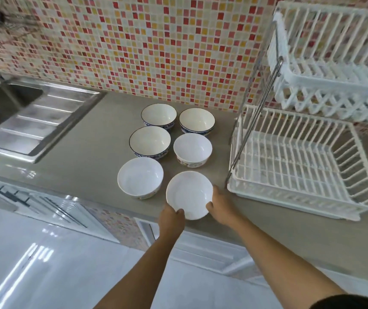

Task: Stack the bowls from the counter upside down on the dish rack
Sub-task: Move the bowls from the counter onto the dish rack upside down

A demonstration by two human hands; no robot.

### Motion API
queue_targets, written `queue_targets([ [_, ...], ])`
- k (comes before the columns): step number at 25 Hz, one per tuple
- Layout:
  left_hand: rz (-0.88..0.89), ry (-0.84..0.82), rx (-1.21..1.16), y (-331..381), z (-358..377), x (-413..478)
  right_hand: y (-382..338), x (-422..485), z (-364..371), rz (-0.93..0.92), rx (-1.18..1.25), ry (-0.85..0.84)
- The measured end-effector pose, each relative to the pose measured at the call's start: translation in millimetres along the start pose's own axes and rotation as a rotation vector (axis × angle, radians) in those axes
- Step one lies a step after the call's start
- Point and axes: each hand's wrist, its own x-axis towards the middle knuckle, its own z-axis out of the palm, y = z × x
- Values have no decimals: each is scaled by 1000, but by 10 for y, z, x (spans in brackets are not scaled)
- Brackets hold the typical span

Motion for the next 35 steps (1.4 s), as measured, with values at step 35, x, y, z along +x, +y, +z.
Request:
queue_targets([
  [35,1107,-397,414,4464,14,-533,260,-819,-4239,-305,48,560],
])
